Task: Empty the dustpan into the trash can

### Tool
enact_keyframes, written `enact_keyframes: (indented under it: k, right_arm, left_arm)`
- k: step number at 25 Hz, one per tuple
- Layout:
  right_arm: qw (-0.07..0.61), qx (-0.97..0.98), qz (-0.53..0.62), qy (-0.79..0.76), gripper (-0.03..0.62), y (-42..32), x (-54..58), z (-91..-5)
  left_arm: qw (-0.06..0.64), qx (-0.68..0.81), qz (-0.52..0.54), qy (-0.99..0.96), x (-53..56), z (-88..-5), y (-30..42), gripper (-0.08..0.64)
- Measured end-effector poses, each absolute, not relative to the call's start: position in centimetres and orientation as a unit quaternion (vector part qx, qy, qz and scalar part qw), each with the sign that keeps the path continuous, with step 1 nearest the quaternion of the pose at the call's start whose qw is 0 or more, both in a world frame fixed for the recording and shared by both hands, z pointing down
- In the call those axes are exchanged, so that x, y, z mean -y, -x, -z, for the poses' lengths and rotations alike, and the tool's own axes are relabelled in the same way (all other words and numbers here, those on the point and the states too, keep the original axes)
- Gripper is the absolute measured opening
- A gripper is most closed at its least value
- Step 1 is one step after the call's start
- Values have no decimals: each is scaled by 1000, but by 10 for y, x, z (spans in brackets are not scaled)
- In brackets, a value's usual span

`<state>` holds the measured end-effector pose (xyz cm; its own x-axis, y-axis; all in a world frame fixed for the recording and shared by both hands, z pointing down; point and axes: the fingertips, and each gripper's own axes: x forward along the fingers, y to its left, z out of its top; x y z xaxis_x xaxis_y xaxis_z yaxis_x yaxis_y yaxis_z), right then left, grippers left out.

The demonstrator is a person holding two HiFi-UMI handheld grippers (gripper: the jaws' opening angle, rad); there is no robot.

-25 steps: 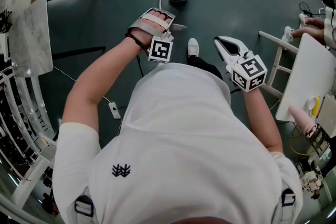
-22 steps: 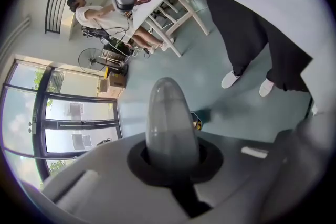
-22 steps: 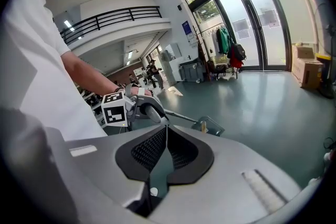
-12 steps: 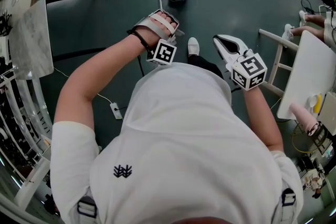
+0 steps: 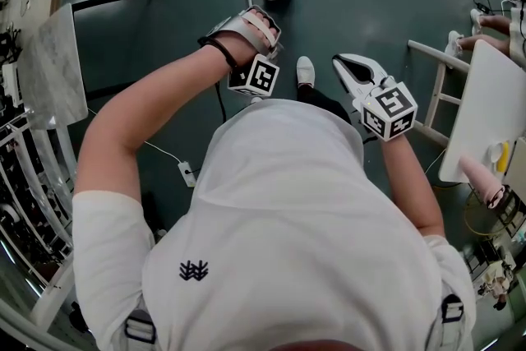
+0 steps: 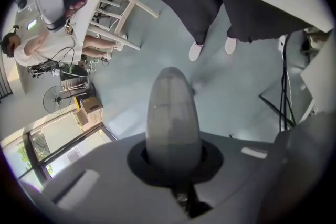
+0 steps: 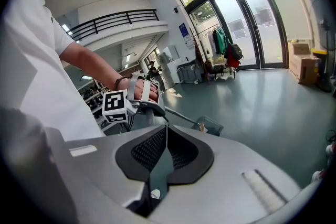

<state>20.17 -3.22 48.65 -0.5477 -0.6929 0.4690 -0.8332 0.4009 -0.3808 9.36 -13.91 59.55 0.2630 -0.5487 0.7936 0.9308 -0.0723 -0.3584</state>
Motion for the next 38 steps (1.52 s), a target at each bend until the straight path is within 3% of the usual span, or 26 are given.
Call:
enact_keyframes:
  k: [9,38]
  right_arm:
    - [112,828,-294,-464,9,-209,32,-486]
    - [90,822,-293,-480,9,-229,21,-489]
  left_arm:
    - [651,225,636,348,174,-589,-75,52]
    - [653,202,681,264,211,-552,-108,52]
